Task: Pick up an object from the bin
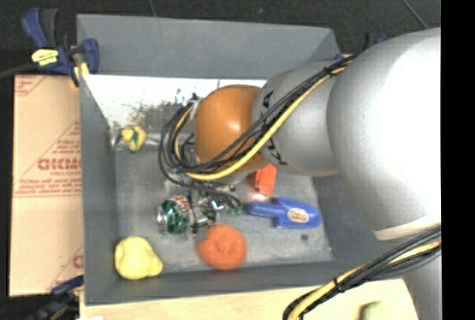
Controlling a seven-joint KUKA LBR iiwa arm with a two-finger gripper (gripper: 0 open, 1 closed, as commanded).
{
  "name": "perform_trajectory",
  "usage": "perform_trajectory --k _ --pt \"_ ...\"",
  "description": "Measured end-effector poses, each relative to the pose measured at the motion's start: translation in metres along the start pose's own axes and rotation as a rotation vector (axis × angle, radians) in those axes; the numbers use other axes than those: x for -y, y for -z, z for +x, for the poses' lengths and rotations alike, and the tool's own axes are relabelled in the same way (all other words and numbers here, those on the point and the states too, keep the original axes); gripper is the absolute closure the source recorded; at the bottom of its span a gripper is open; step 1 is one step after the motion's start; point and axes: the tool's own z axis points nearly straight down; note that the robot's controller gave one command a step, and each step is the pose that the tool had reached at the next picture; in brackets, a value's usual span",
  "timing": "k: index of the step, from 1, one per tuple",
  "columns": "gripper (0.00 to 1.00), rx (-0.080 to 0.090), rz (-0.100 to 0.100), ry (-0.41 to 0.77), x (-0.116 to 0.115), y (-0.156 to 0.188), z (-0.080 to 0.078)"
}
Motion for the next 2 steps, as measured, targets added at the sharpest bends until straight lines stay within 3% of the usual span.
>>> perform_trajectory --k 1,2 --pt "1.00 -0.003 -0.004 -0.015 0.0021 -0.0001 0.0085" --pt "1.00 -0.003 -0.004 -0.016 0.0021 0.0000 0.0085"
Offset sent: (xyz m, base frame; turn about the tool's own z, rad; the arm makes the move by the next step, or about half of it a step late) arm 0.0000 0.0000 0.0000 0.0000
